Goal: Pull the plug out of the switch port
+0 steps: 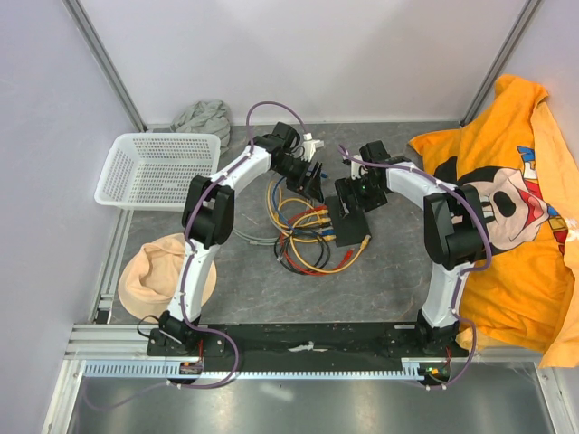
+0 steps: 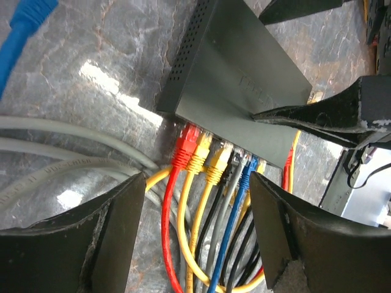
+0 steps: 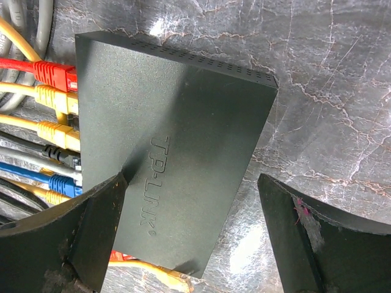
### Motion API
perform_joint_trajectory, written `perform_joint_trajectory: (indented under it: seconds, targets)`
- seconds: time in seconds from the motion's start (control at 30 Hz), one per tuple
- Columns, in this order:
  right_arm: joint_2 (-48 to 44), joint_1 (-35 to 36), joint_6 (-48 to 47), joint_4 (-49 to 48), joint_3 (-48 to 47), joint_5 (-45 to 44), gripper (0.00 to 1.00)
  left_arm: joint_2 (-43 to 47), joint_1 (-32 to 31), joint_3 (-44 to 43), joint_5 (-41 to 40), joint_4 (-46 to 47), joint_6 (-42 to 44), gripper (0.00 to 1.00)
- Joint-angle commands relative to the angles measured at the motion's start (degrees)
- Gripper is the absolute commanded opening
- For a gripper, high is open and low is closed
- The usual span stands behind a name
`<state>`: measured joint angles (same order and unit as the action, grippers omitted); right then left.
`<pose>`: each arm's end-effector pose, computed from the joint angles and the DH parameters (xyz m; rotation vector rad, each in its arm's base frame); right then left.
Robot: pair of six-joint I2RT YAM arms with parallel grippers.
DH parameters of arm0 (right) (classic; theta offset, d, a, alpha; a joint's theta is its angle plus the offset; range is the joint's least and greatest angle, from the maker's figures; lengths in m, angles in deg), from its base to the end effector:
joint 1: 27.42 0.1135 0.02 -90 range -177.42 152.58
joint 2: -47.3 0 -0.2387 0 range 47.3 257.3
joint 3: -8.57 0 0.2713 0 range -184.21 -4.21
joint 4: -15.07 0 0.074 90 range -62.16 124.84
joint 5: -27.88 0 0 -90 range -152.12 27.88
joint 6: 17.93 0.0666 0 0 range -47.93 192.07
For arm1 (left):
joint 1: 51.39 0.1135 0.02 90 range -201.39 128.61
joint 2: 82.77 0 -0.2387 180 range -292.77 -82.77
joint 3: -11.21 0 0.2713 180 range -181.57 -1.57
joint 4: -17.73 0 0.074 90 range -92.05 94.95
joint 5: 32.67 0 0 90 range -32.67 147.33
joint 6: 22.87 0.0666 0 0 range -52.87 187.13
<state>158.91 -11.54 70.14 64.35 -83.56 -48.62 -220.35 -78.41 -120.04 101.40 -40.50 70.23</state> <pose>0.3939 0.1282 0.1156 -0.4907 2.7339 0.3895 0.4406 -0.2767 0.1346 0.9176 2.4833 -1.1672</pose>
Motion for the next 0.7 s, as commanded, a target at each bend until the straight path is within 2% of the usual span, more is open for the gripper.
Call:
perform_joint_trajectory:
  seconds: [0.0,0.13,0.33,0.67]
  targets:
    - [1.06,0.12,0.35,-0.74,-0.45,-0.23,0.98,1.17,-0.04,2.71,3.65,4.66,-1.34,0.76]
    - [0.10,0.12,0.35,-2.23,-0.37,0.04,0.98,-0.06,0.04,2.73,1.81,6.60,-1.07,0.76]
    - [-3.33,0.03,0.09,-2.06,2.44,0.04,0.98,-0.85,0.40,0.61,-0.65,8.97,-5.81,0.73]
    - [-7.11,0.12,-0.44,-1.97,8.16,-0.05,0.98,-3.66,0.39,2.90,4.18,13.19,-11.26,0.70]
